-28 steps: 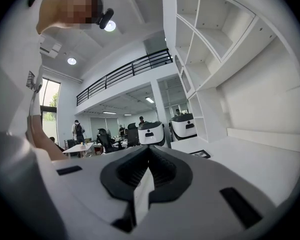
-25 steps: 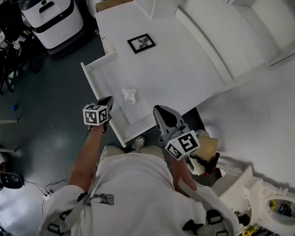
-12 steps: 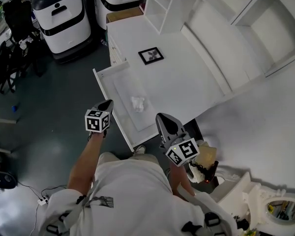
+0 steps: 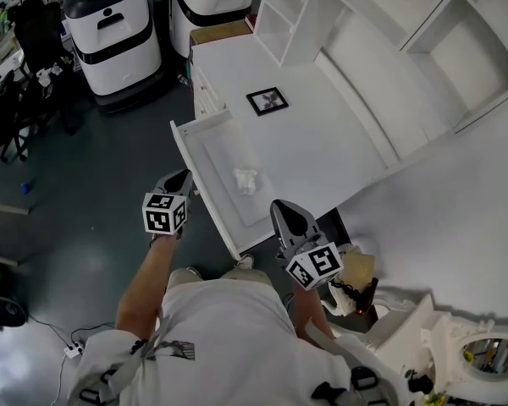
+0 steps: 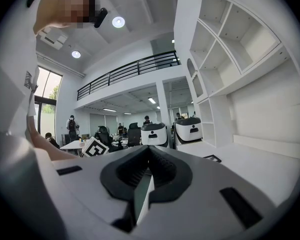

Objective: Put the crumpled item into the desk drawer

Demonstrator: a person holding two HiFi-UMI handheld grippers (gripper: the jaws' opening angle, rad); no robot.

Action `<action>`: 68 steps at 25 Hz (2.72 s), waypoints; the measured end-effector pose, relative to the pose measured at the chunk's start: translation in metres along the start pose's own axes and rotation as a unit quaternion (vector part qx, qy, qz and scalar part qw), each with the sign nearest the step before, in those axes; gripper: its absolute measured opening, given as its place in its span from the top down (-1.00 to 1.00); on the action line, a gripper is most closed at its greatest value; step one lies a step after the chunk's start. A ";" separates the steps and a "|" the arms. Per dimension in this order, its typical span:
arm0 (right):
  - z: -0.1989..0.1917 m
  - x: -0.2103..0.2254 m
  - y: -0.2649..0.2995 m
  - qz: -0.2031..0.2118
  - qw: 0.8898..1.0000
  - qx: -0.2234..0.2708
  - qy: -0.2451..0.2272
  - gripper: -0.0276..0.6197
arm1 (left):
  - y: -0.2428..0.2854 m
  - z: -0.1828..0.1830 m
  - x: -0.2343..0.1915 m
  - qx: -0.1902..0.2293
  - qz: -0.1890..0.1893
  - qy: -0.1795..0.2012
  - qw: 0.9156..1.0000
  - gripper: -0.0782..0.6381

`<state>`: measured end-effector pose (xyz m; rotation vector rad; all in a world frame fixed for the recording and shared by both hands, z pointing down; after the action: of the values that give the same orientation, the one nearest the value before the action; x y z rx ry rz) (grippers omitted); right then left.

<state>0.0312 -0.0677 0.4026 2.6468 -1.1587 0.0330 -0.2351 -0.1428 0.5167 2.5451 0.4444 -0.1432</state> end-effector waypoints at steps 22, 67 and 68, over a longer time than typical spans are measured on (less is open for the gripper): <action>0.031 0.013 -0.010 -0.022 0.999 0.024 -0.013 0.89 | -0.122 0.089 0.003 0.178 0.048 0.046 0.982 0.73; 0.062 0.091 -0.005 -0.065 0.997 0.040 -0.011 0.89 | -0.158 0.127 0.008 0.235 0.085 0.065 0.966 0.73; 0.062 0.090 -0.004 -0.064 0.997 0.039 -0.012 0.89 | -0.158 0.128 0.007 0.236 0.084 0.064 0.966 0.73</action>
<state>0.0906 -0.1447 0.3522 2.7914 -1.0110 0.0243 -0.2842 -0.0833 0.3282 3.0614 0.2614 -0.0214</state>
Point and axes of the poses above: the fingertips, and each gripper's own axes: y forward along the fingers, x to its right, z out of its top, the point moved 5 cm from there along -y, backward along the fingers, and after that the axes turned 9 degrees about -x, right-handed, at the moved point
